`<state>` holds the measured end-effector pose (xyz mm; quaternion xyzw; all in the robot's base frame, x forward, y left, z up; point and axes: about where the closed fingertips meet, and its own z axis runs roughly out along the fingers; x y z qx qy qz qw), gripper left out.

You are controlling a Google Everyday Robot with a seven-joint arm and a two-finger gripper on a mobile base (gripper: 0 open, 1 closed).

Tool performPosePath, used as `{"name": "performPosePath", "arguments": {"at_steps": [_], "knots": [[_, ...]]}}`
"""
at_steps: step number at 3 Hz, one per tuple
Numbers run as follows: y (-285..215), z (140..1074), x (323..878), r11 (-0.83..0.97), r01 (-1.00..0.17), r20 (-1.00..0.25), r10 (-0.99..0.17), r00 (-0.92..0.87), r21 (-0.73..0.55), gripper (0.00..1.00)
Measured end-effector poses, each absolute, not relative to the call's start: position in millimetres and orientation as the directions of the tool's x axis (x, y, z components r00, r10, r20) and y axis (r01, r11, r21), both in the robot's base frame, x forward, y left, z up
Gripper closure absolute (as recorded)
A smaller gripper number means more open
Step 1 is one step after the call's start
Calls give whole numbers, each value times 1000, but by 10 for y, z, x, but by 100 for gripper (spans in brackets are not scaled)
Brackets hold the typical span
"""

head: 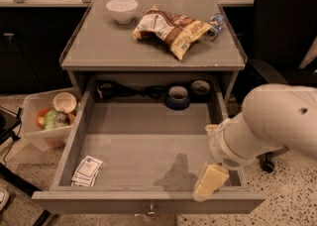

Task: Close top drawer

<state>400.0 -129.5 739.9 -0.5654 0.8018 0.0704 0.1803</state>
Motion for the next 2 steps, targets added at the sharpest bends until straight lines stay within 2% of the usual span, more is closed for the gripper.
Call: {"name": "performPosePath", "arguments": {"at_steps": [2], "knots": [[-1067, 6805, 3956, 343, -932, -372, -886, -277, -122, 0]]}}
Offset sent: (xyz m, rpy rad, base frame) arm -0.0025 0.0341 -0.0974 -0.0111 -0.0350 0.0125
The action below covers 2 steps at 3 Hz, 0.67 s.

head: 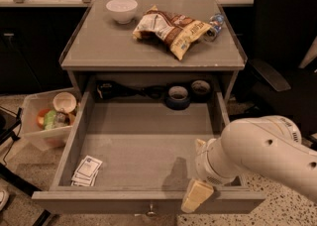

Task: Close top drawer

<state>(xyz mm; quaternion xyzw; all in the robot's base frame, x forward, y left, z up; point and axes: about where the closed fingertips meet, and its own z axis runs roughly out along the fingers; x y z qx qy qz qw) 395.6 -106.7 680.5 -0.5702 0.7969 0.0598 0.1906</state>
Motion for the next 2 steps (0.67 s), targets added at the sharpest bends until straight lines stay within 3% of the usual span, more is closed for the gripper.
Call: {"name": "performPosePath", "arguments": {"at_steps": [1, 2], "knots": [[-1011, 6607, 4044, 339, -931, -364, -891, -271, -138, 0], [-983, 6472, 4200, 342, -927, -362, -893, -269, -155, 19]]}}
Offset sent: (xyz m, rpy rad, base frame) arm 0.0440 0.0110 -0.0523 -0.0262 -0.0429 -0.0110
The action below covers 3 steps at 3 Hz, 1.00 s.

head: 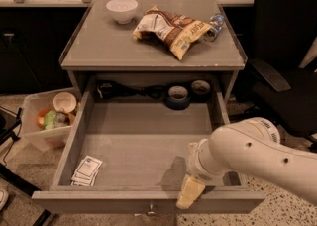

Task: Close top drawer

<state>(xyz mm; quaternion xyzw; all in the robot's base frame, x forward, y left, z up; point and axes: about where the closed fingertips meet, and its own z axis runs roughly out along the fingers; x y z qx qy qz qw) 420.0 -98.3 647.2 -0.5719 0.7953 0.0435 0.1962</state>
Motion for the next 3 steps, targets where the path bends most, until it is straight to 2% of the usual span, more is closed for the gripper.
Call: {"name": "performPosePath", "arguments": {"at_steps": [3], "knots": [[-982, 6531, 4280, 340, -925, -365, -894, -261, -169, 89]]}}
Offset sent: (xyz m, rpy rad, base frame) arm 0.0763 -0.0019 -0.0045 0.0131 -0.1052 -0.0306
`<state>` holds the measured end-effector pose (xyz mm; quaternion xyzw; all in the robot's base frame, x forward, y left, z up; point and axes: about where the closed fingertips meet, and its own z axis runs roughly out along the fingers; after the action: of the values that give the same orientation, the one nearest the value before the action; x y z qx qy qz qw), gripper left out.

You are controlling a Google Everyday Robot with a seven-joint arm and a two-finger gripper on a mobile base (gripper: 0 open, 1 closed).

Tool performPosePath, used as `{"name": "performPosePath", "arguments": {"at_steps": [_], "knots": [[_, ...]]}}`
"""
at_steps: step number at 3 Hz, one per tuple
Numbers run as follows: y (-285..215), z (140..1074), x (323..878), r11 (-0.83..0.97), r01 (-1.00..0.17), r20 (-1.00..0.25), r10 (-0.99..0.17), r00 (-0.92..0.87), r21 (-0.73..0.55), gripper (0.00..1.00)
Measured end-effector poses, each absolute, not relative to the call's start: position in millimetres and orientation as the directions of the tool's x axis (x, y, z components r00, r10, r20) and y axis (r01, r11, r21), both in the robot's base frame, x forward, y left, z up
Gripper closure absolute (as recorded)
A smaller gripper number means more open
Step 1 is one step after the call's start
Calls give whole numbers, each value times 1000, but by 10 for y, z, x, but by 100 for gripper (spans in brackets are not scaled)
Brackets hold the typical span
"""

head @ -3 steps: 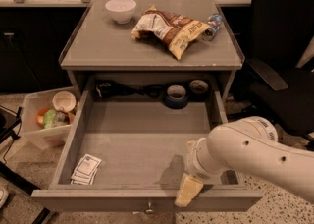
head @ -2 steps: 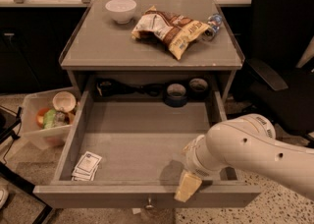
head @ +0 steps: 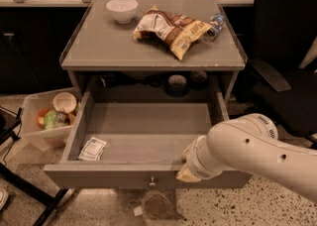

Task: Close top drawer

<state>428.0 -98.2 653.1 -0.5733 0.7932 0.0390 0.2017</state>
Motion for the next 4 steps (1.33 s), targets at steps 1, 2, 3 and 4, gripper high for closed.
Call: {"name": "performPosePath", "arguments": {"at_steps": [1, 2, 3, 4], "knots": [[-1001, 6579, 4611, 375, -898, -387, -882, -269, -230, 100], [-1064, 6707, 4955, 437, -841, -413, -863, -291, -320, 100], [-1128, 6829, 5143, 481, -798, -430, -846, -314, -364, 100], [-1151, 6909, 5300, 502, -773, -438, -838, -325, -388, 81]]}}
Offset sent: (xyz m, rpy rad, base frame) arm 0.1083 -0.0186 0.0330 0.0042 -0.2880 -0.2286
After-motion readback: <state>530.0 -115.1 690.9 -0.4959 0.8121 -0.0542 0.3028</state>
